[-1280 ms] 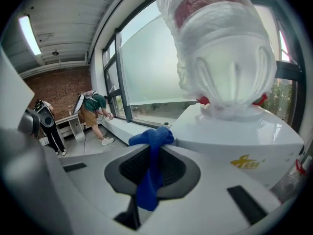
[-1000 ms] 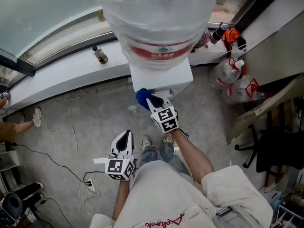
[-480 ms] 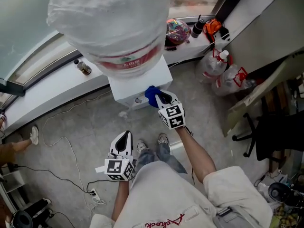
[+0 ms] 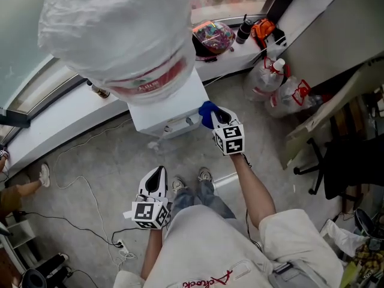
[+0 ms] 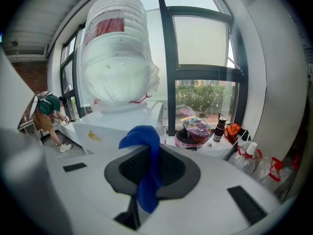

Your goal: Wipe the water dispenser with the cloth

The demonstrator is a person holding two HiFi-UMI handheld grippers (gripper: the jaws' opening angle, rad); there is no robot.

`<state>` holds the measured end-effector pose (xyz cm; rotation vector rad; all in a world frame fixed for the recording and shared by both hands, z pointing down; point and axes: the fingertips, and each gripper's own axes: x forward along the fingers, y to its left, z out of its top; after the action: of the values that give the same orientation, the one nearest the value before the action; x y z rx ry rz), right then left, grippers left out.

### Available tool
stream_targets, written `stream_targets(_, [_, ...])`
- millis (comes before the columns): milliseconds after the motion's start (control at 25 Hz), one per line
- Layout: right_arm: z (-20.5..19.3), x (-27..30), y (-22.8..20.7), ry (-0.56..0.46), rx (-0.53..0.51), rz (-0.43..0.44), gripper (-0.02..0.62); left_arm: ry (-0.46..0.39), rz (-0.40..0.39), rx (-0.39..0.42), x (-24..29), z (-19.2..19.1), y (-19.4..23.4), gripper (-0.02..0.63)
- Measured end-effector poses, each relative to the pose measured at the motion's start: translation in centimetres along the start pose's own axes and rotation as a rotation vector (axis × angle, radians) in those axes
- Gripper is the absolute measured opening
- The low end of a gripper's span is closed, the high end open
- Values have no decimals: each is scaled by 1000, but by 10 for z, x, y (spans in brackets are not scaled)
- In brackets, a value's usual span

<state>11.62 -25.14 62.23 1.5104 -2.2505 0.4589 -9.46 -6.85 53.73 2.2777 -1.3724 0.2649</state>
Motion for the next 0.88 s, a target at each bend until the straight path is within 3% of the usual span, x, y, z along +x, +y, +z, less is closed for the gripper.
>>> stream_targets(240, [-2, -12, -16, 0, 7, -21, 53, 2, -21, 7, 7, 2, -10, 12])
stream_targets(440, [-9, -26, 0, -2, -2, 1, 52, -3, -18, 4, 2, -2, -12, 12])
stream_targets(880, [-28, -29, 149, 35, -64, 249, 54, -36, 58, -27, -40, -7, 12, 12])
